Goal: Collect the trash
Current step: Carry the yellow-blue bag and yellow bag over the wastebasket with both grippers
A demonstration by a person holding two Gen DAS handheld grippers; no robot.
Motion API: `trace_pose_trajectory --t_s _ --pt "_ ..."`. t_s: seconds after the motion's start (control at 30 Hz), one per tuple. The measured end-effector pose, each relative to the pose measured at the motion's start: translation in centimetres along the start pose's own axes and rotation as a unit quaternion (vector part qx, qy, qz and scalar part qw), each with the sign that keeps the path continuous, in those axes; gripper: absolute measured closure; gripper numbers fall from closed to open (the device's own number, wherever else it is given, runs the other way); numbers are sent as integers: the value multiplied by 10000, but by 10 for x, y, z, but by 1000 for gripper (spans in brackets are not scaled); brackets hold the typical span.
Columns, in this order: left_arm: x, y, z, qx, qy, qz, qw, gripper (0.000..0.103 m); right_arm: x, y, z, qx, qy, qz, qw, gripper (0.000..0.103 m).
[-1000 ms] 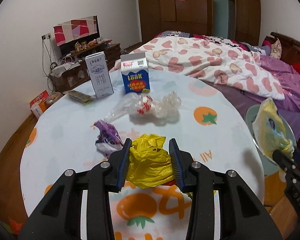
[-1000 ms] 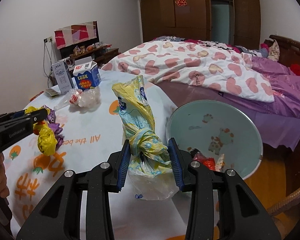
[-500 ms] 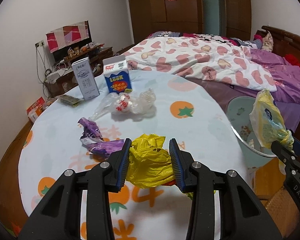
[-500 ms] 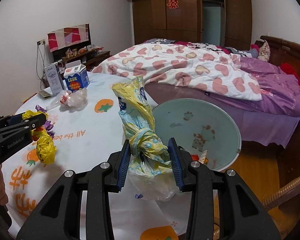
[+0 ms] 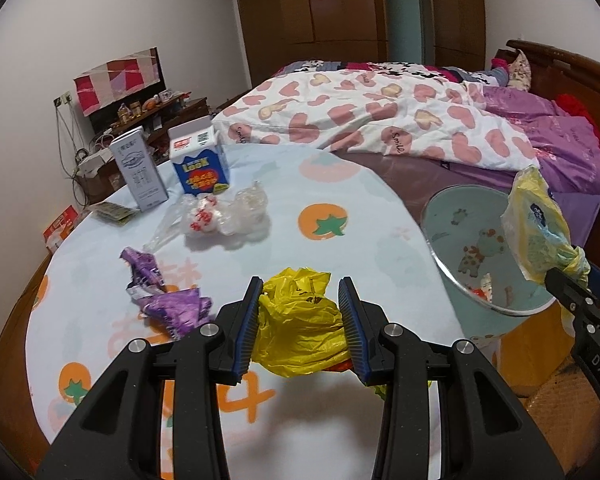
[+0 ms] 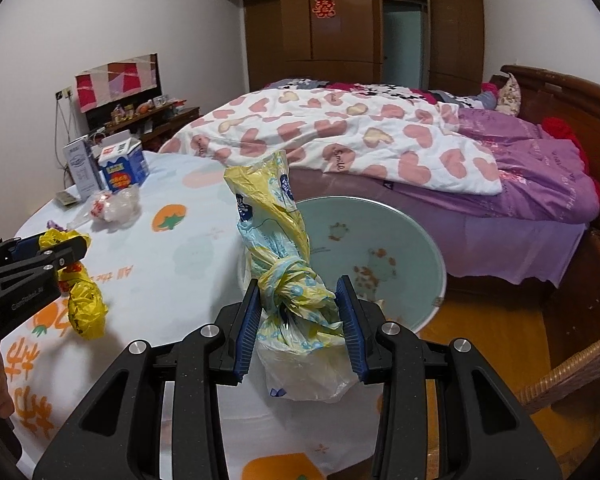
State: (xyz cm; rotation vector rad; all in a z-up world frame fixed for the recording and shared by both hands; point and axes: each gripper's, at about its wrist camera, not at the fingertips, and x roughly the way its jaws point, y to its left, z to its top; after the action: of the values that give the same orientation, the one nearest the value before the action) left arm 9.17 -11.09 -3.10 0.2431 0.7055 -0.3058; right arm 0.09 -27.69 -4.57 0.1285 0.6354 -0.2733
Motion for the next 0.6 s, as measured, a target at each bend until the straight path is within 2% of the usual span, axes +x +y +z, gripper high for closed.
trace_pose_trajectory --t_s 0.6 --pt "22 -52 25 210 26 -333 9992 64 17 -50 10 156 51 -494 9986 64"
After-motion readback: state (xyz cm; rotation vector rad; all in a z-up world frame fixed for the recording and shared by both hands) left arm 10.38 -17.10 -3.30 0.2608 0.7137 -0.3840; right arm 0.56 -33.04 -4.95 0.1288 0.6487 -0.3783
